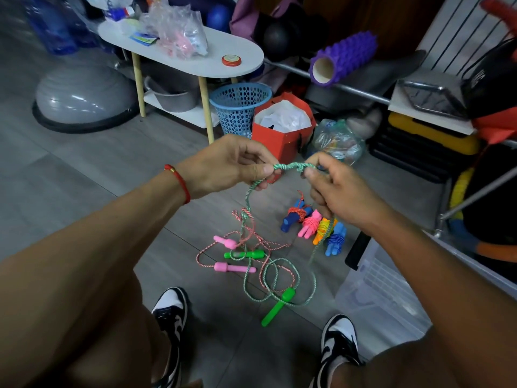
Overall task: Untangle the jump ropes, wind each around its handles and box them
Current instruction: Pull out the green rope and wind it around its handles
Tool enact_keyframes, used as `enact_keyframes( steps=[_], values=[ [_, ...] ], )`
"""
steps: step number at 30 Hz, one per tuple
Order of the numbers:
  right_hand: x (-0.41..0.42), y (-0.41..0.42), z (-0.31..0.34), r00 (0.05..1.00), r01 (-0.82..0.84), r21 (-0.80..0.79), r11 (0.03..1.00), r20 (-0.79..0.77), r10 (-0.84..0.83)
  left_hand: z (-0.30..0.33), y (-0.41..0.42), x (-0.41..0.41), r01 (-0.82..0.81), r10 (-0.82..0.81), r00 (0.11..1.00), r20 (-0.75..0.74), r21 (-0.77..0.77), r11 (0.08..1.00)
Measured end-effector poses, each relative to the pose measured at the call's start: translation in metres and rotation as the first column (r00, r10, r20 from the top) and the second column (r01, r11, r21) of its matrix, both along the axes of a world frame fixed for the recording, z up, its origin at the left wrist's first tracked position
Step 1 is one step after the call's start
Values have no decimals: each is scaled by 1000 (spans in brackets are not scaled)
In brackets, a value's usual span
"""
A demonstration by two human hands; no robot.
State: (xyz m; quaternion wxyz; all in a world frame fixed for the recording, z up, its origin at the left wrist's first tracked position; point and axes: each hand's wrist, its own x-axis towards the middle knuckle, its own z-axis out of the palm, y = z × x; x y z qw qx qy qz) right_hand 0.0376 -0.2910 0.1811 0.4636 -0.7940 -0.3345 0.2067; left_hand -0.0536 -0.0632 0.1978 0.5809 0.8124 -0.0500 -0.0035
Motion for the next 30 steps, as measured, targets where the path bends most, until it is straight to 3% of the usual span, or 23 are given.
enact_keyframes(
  steps=[2,4,6,8,11,14,16,19,23,25,27,30],
  values=[
    [3,0,-3,996,-8,-68,998,88,14,3,-2,-2,-1,2,1000,27,-35,999],
    [-3,4,-3,983,-127,-154,980,110,145,4,-4,-2,-31,33,997,64,-35,999],
    [-12,8,2,972,-235,-81,969,-24,234,3,-6,0,-78,76,992,99,24,997],
    [-15,9,10,960,-253,69,965,-108,259,1,-4,1,-111,88,988,129,184,977],
    [-13,7,17,957,-192,224,955,-171,232,-2,-2,3,-164,105,981,164,402,901],
    [-8,4,16,925,-106,311,944,-317,209,-2,-11,4,-267,157,954,255,485,833],
    [-3,1,13,919,-45,283,958,-363,151,-3,-17,5,-313,178,936,304,486,816],
    [4,-4,11,978,13,115,993,-208,11,-1,-19,2,-331,187,923,335,448,830],
    [-12,-3,20,993,-93,143,985,-54,101,3,-24,0,-346,166,899,405,424,837],
    [-16,0,23,994,-104,232,967,-15,110,0,-24,0,-253,109,927,358,385,888],
    [-18,1,29,985,-74,371,926,-118,126,-10,-22,1,-80,-19,969,244,387,919],
    [-15,-9,48,898,83,577,813,-397,190,-30,-10,5,88,-130,991,32,578,812]
  ],
)
